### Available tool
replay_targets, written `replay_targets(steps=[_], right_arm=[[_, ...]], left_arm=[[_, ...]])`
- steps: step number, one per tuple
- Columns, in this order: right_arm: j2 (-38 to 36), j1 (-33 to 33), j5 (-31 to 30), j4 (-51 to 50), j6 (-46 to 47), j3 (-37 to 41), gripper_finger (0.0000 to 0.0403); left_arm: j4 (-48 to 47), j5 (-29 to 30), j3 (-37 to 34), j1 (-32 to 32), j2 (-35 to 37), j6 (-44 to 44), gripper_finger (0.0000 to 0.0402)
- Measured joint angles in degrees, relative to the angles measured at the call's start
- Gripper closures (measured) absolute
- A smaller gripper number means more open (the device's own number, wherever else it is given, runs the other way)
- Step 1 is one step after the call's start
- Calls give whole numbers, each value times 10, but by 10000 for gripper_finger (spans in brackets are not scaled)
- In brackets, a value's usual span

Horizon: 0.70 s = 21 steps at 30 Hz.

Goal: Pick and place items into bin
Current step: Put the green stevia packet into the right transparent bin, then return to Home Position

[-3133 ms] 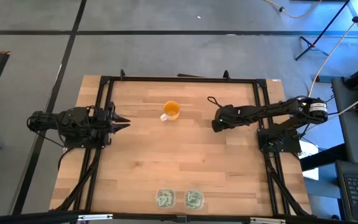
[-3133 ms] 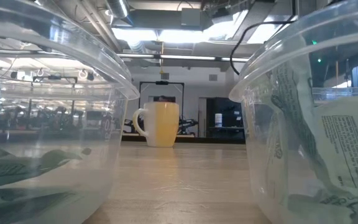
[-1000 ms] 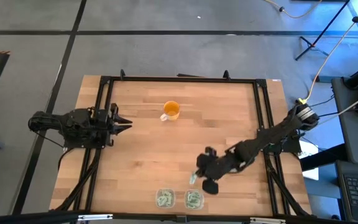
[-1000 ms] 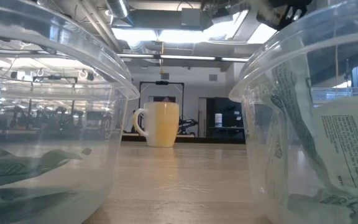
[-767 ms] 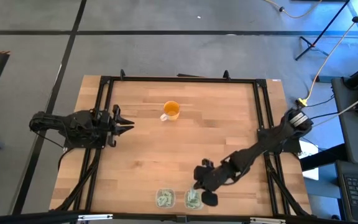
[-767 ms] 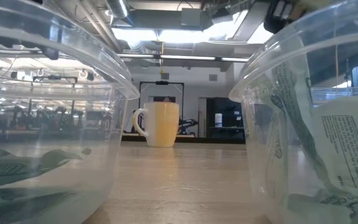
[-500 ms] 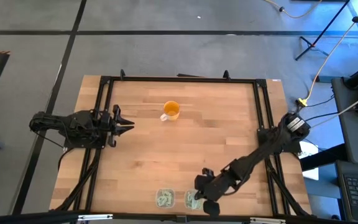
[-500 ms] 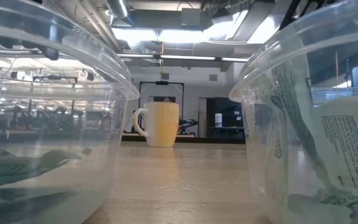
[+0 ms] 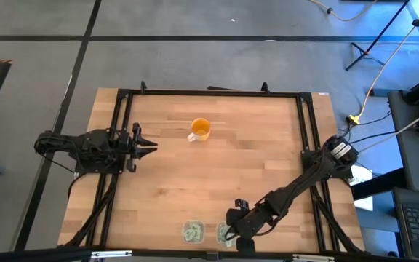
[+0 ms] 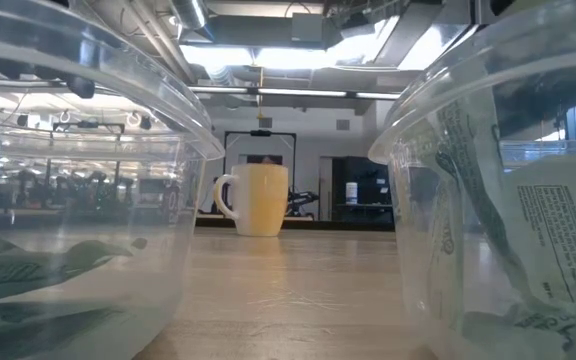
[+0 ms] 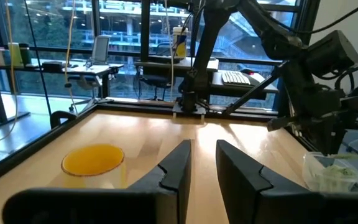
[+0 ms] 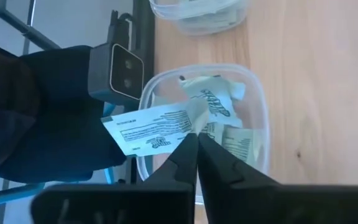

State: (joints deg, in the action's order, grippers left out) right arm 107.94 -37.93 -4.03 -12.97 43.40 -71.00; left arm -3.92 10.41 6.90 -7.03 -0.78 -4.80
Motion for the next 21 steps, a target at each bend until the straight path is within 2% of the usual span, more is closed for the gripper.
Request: replay_targets(steps=[12, 19, 21], right_arm=[[0, 7, 1, -12, -2, 0, 353], [0, 23, 0, -63, 0, -3, 306], [-3, 29, -21, -98, 0, -12, 294]], left_arm=[[-14, 0, 0, 0, 0, 0, 332], [-31, 0, 0, 0, 0, 0, 332], [-31, 0, 0, 0, 0, -4, 332]])
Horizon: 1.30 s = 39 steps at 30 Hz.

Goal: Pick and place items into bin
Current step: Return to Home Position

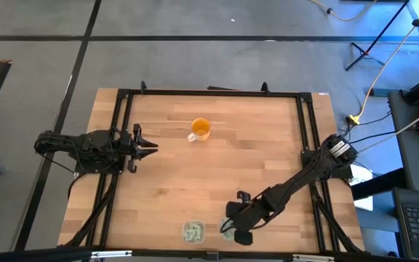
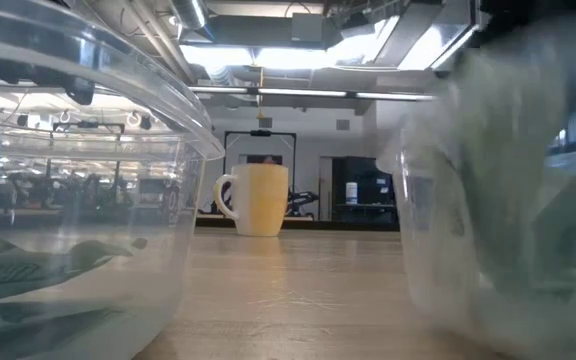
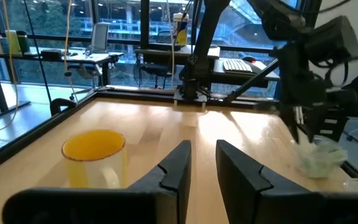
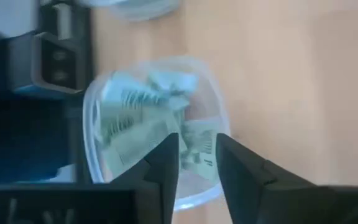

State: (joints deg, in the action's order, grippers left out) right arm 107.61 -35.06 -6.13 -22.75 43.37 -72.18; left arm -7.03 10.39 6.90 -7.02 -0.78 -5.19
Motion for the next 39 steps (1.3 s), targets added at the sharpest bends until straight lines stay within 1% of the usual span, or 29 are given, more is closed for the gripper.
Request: replay_targets(steps=[3, 5, 6, 9, 11, 14, 17, 19, 20, 22, 24, 27, 28, 30, 32, 36, 39], right_arm=[[-22, 9, -57, -45, -6, -13, 285], [-43, 13, -91, -50, -22, -14, 284], [-53, 15, -98, -39, -36, -14, 284], [-87, 17, -94, -4, -102, -15, 283], [-115, 22, -105, -6, -135, -15, 283], [-155, 37, -154, -26, -175, -15, 283], [-195, 55, -207, -48, -230, -15, 283], [-228, 70, -218, -42, -261, 0, 283], [-247, 78, -218, -25, -280, 17, 283], [-290, 97, -207, 24, -309, 65, 283], [-339, 117, -178, 93, -328, 129, 283], [-410, 149, -112, 198, -349, 231, 283], [-431, 160, -100, 224, -356, 264, 283], [-472, 181, -95, 263, -362, 324, 283], [-510, 201, -93, 296, -362, 373, 283], [-592, 235, -85, 324, -373, 448, 283], [-663, 264, -60, 328, -381, 489, 283]], left_arm=[[-1, 0, 0, 0, 0, 0, 331], [-1, 0, 0, 0, 0, 0, 331], [-1, 0, 0, 0, 0, 0, 331], [-7, 0, 0, 0, 0, 0, 331], [-11, 0, -1, 0, 0, 0, 331], [-5, 3, -1, 0, 0, 3, 331], [23, 13, -1, 0, 3, 4, 331], [39, 15, -1, 0, 7, 12, 331], [42, 12, 0, 0, 7, 13, 331], [48, -16, 0, 0, 7, 14, 331], [51, -39, 0, 0, 7, 13, 331], [62, -40, 0, 0, 7, 8, 331], [67, -40, 0, 0, 7, 13, 331], [68, -32, 0, 0, 7, 18, 331], [70, -22, 0, 0, 7, 19, 331], [73, 0, 0, 0, 7, 19, 331], [86, -3, 0, 0, 8, 30, 332]])
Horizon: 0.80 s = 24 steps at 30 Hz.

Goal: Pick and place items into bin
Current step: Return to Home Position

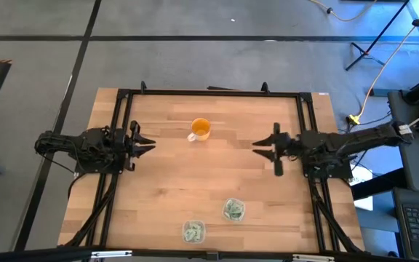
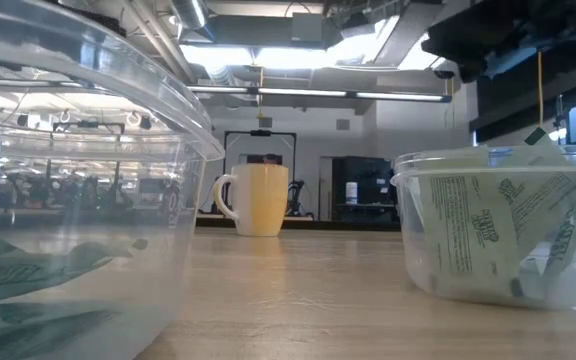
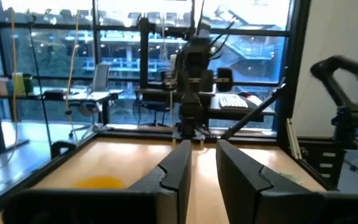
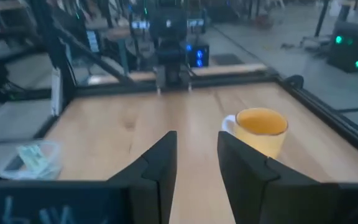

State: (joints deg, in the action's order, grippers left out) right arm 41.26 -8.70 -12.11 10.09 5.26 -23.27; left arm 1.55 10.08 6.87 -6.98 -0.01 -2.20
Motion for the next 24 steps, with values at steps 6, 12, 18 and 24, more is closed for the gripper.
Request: replay_targets(steps=[6, 12, 18, 24], right_arm=[[-143, 60, 86, -4, 5, 69, 283], [-237, 92, 99, -36, 6, 106, 283], [-306, 122, 99, -86, 7, 115, 283], [-379, 130, 99, -149, 17, 115, 283]], left_arm=[[5, -5, 0, 9, 0, 4, 331], [10, 6, 0, 55, 0, 10, 331], [14, -10, 0, 117, 0, 10, 331], [17, -67, 0, 178, 0, -1, 331]])
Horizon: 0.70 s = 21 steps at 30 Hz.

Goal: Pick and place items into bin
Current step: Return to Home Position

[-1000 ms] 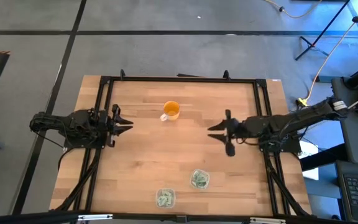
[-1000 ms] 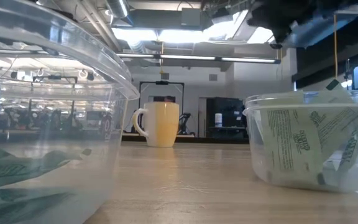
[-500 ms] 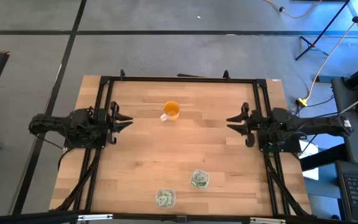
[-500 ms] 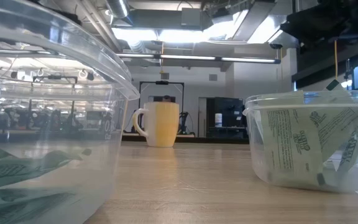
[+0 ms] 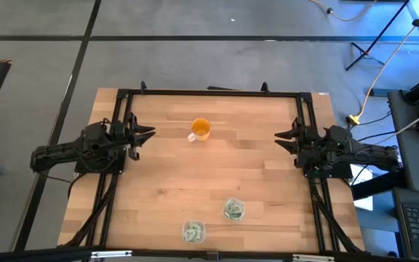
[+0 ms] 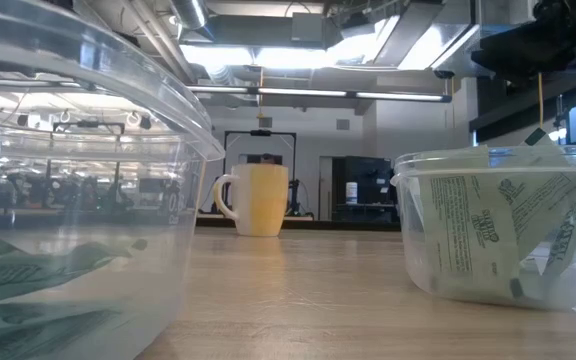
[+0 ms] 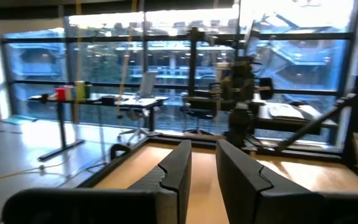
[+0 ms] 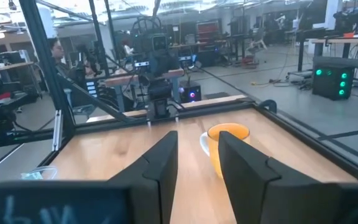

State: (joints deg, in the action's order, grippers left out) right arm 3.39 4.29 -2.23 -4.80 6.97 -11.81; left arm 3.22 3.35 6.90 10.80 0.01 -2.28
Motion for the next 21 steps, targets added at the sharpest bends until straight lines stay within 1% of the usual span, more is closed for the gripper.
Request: replay_targets(steps=[3, 7, 10, 16, 19, 21], right_arm=[[-30, 0, 0, -35, 4, 0, 283], [-31, 0, -9, -47, 5, 1, 283], [-30, 0, -27, -19, 5, 21, 283], [-32, 0, -27, 77, 4, 88, 283], [-33, 0, -27, 110, 5, 111, 283], [-32, 0, -27, 107, 4, 115, 283]], left_arm=[[0, -1, 0, 27, 0, -8, 332], [-4, -29, 0, 46, 0, -26, 332], [9, -34, -9, 48, 0, -27, 331], [73, -30, -57, 49, 0, -30, 331], [68, -27, -64, 49, 0, -34, 332], [59, -24, -64, 49, 0, -39, 331]])
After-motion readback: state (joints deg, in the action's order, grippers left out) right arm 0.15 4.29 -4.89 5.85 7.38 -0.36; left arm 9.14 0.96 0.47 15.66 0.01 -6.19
